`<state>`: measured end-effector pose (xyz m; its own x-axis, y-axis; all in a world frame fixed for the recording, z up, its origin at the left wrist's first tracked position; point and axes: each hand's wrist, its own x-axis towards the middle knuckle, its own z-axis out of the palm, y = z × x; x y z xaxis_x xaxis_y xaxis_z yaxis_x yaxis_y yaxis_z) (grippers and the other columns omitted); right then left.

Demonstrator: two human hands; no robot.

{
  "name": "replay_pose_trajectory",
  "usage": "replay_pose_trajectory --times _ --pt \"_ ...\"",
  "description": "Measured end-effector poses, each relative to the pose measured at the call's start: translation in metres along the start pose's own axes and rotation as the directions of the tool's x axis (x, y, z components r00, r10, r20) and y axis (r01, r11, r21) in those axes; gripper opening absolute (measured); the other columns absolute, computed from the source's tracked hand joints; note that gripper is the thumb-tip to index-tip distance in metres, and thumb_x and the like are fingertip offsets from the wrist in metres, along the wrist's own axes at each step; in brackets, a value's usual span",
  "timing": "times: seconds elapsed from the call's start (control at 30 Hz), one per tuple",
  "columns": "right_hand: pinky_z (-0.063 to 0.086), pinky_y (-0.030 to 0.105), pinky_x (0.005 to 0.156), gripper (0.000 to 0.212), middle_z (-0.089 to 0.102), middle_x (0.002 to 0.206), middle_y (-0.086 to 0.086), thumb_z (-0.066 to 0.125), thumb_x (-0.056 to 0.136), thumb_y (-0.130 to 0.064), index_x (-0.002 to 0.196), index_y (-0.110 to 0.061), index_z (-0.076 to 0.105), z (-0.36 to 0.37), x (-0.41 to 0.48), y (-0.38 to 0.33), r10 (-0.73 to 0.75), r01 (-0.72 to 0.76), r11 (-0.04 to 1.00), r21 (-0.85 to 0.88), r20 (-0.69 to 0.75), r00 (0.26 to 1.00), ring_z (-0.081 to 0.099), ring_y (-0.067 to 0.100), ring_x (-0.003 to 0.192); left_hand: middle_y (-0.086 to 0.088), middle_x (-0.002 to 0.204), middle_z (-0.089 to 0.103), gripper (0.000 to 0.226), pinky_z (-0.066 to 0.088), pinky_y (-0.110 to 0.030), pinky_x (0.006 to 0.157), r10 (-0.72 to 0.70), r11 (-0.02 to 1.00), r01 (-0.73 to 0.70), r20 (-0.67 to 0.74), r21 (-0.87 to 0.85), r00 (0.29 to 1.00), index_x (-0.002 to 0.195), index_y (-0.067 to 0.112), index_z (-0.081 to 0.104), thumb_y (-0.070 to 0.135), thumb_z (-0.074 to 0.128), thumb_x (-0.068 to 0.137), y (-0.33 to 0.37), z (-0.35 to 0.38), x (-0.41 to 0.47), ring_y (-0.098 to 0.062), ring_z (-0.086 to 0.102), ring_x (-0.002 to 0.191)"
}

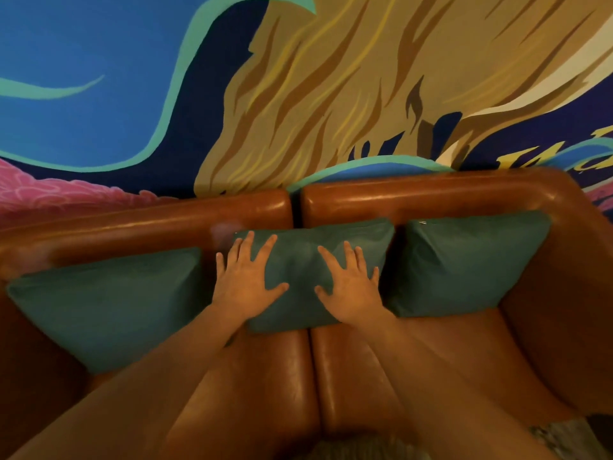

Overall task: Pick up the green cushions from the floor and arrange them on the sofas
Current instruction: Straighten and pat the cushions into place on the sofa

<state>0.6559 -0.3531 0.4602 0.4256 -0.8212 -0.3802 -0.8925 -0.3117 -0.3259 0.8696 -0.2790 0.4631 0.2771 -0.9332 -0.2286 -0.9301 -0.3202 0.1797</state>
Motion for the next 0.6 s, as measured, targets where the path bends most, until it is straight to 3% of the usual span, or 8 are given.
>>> replay_pose_trajectory --times 0.17,0.33,0.6 --pt "0.002 0.082 0.121 0.087 -0.034 0.176 0.005 0.052 0.102 -0.069 0.171 -0.051 0.001 0.014 0.076 0.01 -0.068 0.067 0.991 -0.112 -0.011 0.998 -0.022 0.038 0.165 -0.006 0.176 -0.013 0.108 0.005 -0.069 0.125 0.027 0.994 -0.037 0.097 0.101 0.995 0.158 0.061 -0.014 0.09 0.054 0.079 -0.009 0.025 0.06 -0.035 -0.01 0.162" --pt "-0.001 0.091 0.113 0.087 -0.03 0.178 -0.001 0.041 0.095 -0.086 0.165 -0.063 -0.005 0.037 0.139 0.024 -0.048 0.066 0.99 -0.128 0.14 0.989 -0.025 0.039 0.164 -0.005 0.176 -0.015 0.119 0.003 -0.074 0.122 -0.056 0.983 0.022 0.184 0.182 0.981 0.157 0.06 -0.02 0.103 0.045 0.067 -0.017 0.064 0.098 -0.037 -0.016 0.16" --pt "-0.006 0.092 0.111 0.082 -0.025 0.179 -0.002 0.038 0.097 -0.086 0.163 -0.066 -0.007 0.074 0.166 0.035 -0.073 0.089 0.991 -0.1 0.148 0.986 -0.03 0.039 0.162 -0.006 0.175 -0.018 0.113 0.009 -0.074 0.122 -0.151 0.971 0.124 0.119 0.203 0.981 0.157 0.058 -0.022 0.101 0.039 0.071 -0.02 0.105 0.106 -0.036 -0.018 0.16"
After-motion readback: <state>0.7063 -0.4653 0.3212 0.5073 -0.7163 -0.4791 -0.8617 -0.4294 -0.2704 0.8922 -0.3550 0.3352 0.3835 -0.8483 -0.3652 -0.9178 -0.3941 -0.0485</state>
